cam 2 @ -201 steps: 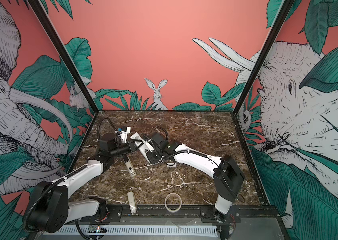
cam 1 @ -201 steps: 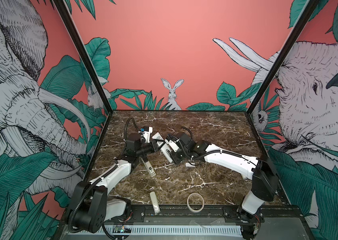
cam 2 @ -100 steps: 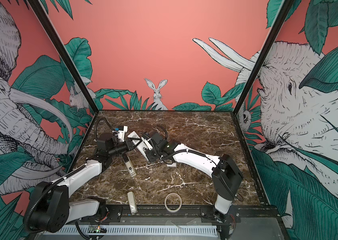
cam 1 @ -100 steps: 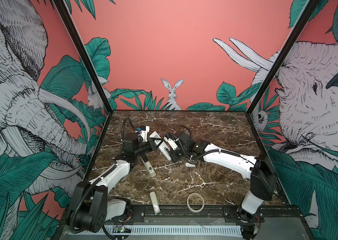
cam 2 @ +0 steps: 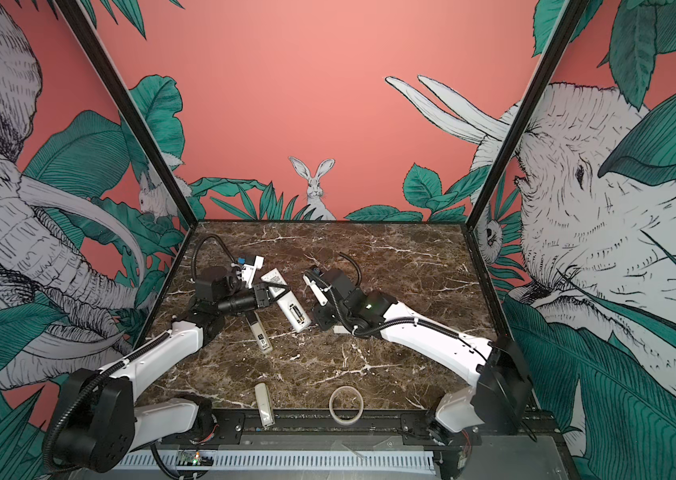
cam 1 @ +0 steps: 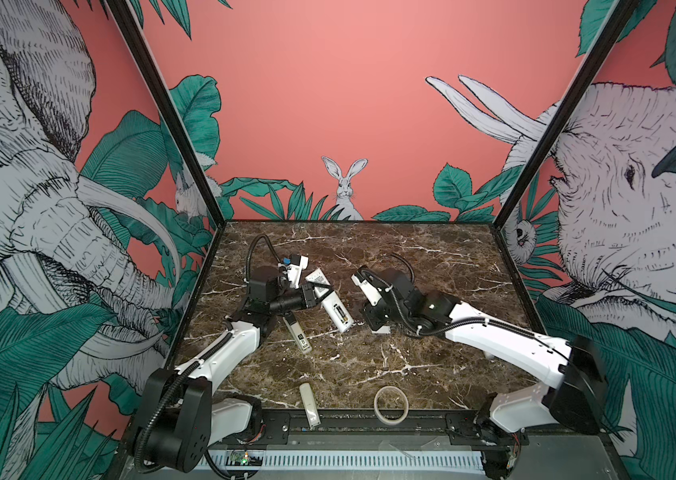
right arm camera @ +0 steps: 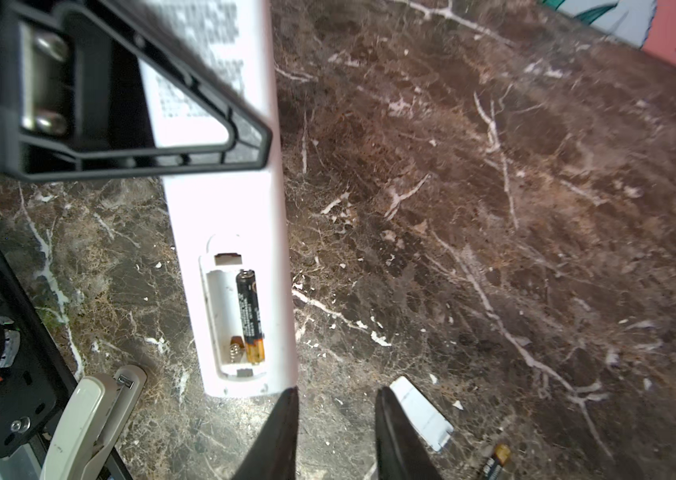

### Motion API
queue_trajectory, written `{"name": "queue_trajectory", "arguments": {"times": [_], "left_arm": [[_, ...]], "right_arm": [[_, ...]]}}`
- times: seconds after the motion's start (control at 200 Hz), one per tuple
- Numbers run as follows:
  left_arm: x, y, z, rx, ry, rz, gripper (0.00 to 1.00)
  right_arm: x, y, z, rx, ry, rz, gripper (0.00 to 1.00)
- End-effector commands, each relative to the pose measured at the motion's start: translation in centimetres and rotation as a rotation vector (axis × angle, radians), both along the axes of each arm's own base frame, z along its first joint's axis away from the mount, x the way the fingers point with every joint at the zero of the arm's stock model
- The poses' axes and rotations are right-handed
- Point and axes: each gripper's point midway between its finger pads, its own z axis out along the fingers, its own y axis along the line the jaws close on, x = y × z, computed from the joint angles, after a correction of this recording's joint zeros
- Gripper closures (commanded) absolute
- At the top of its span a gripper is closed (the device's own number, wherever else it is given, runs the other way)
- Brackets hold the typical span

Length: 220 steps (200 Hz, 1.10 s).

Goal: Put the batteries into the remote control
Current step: 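Press the battery down into the compartment with the right gripper, then open the right gripper and lift it away from the remote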

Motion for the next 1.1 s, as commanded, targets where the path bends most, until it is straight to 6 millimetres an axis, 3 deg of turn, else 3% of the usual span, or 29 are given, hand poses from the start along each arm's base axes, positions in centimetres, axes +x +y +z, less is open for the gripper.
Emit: {"name": "queue_trajectory", "arguments": {"times": [0.0, 0.065, 0.205, 0.415, 0.635, 0.725, 0.895, 1.095], "left_arm": [[-1.4, -0.6, 2.3, -0.018, -0.086, -0.081, 1.00], [-1.7, -0.7, 2.8, -0.026, -0.104, -0.097, 1.00], [-2.3, -0.8, 3.9, -0.050, -0.136, -0.128, 1.00], [-3.0, -1.3, 5.4, -0.109, -0.174, -0.172, 1.00], [-3.4, -1.6, 5.8, -0.119, -0.183, -0.191, 1.00], [-3.4, -1.7, 5.8, -0.120, -0.181, -0.192, 1.00], [-3.3, -1.6, 5.6, -0.116, -0.179, -0.187, 1.00], [-3.1, -1.6, 5.5, -0.110, -0.177, -0.180, 1.00]], "right_arm": [[-0.9, -0.1, 0.8, 0.043, 0.013, 0.036, 0.57], [-1.6, 0.3, 1.0, 0.077, 0.038, 0.068, 0.51], [-2.5, 1.4, 0.9, 0.124, 0.092, 0.123, 0.47], [-2.5, 3.4, 0.4, 0.178, 0.132, 0.163, 0.46], [-2.0, 4.5, -0.4, 0.198, 0.144, 0.166, 0.46], [-1.5, 4.5, -1.1, 0.180, 0.147, 0.149, 0.51], [-0.9, 3.9, -1.8, 0.170, 0.149, 0.119, 0.70], [-0.8, 3.3, -1.8, 0.182, 0.153, 0.110, 0.76]]}}
